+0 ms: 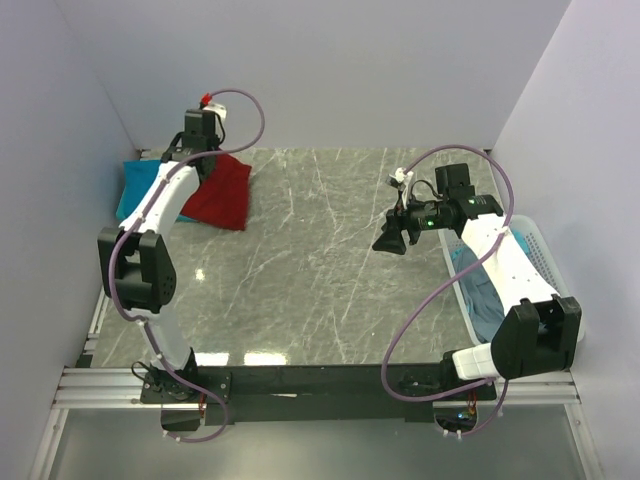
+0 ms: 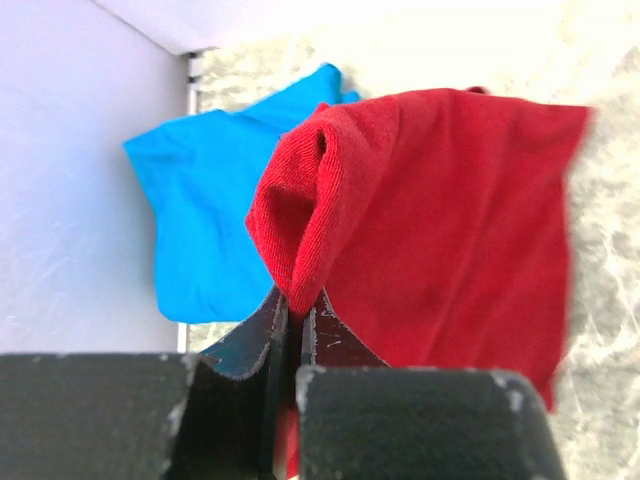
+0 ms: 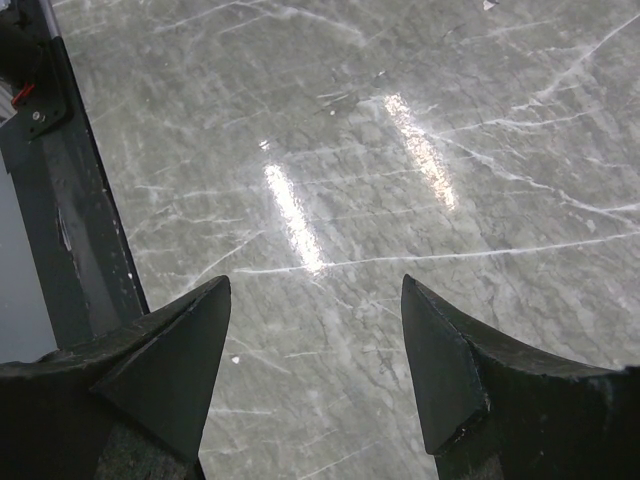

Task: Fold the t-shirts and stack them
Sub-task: Neatly place the folded tshirt to the corner

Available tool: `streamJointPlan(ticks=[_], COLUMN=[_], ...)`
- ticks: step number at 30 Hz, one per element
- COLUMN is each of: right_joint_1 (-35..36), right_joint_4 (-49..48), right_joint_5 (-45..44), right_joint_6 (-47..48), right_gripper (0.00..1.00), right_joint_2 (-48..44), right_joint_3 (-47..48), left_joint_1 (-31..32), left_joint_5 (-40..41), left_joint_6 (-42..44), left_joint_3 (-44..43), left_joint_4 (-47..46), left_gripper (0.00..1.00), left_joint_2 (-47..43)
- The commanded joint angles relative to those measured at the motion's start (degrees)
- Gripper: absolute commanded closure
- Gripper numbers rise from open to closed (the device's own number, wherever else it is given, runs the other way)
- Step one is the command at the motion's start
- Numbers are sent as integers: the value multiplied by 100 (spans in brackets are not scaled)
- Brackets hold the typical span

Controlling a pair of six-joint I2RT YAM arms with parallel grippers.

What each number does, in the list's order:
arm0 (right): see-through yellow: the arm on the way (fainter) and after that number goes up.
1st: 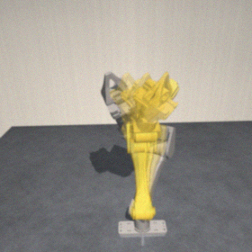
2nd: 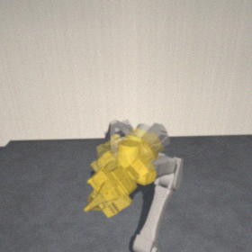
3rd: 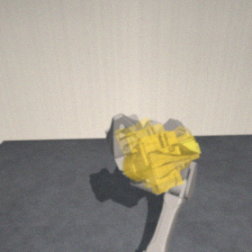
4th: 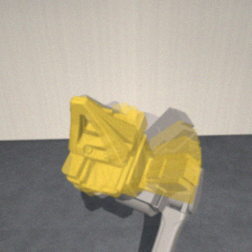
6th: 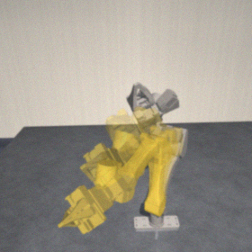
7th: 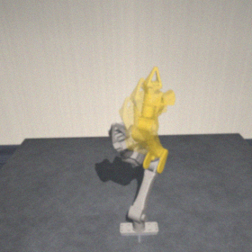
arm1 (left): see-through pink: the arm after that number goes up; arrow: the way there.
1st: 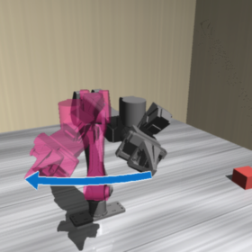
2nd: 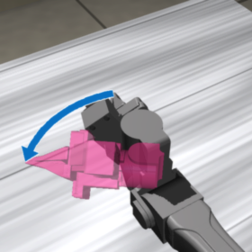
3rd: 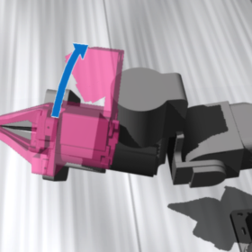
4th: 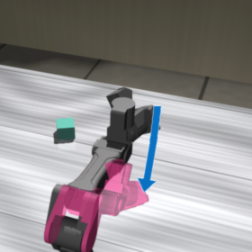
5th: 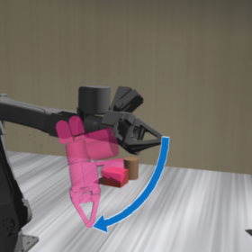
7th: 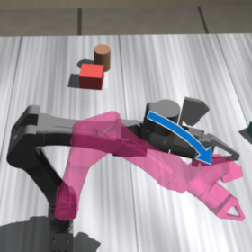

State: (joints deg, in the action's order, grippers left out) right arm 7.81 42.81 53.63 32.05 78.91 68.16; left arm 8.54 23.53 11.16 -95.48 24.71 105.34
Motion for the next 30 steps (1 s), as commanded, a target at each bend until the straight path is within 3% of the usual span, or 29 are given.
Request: streamJointPlan(ticks=[1, 16, 30], right_joint_1=[-34, -34, -34], right_joint_4=[-97, -71, -44], right_joint_5=[43, 34, 34], right_joint_6=[38, 64, 117], right_gripper=[25, 25, 25], right_joint_2=[-96, -34, -34], right_joint_3=[-5, -5, -5], left_joint_1=[-54, -159, -159], left_joint_5=[99, 152, 161], left_joint_6=[141, 405, 405], left_joint_3=[-392, -1025, -1060], left_joint_4=[-168, -151, -151], left_gripper=[100, 100, 100], left_joint_2=[-303, -242, -585])
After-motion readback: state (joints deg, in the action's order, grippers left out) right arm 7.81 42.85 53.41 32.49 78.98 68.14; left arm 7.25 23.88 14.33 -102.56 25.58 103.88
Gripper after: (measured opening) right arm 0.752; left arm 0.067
